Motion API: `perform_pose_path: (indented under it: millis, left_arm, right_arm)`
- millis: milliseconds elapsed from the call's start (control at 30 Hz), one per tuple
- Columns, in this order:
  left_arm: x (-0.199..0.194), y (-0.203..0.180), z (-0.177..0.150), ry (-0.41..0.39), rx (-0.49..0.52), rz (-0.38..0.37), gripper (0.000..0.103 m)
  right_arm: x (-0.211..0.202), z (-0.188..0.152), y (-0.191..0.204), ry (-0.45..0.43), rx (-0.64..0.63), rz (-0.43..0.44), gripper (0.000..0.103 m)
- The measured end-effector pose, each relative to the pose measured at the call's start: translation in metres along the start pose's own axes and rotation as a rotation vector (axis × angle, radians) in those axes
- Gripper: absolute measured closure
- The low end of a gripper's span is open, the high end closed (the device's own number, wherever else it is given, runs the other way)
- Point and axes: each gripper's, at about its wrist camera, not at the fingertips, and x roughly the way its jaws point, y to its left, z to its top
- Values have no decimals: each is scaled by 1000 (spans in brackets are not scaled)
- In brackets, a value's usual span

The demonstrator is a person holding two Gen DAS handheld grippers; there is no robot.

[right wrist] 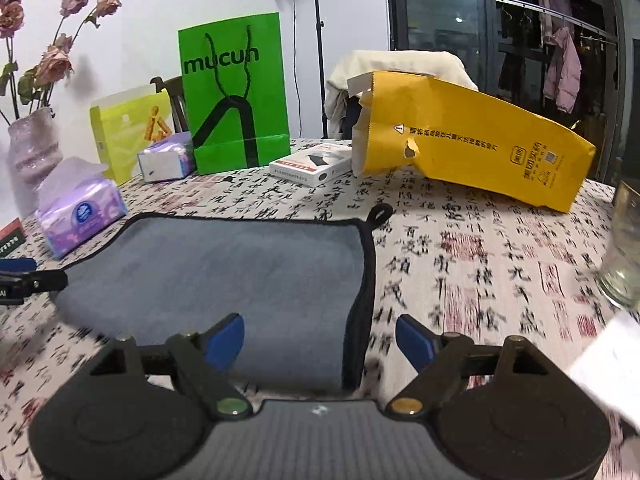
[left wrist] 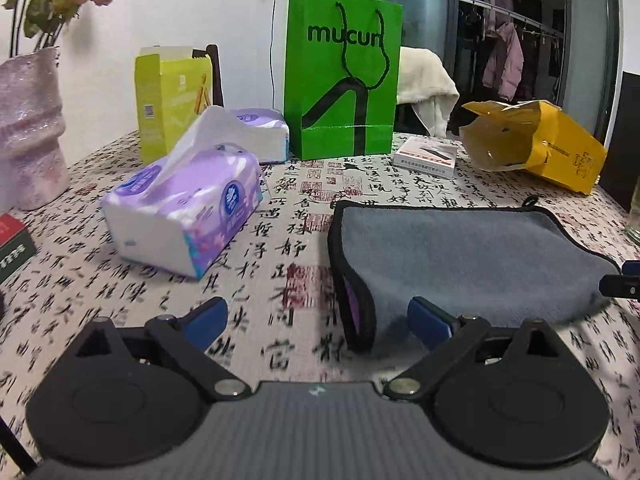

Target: Fold towel

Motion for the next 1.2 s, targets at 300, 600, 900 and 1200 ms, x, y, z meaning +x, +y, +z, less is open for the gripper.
perform_pose_path:
  millis: [300,600,900,1200]
  left_arm:
    - [-42,-5,-27,-28,15,25,4]
    - [-89,-8,-51,-59,11,4,4]
    - [-138,-12,-77,-101,40,-18,2]
    - [-189,-12,-98,-155,62,-35,0]
  right_arm:
    - [-47,-32,12,-18,37,-2,17]
    - [-94,-59,33,-38,39,4,16]
    - [-149,-84,60,-106,17,-11,12]
    - [-196,-108,86,-164,15,-18,10]
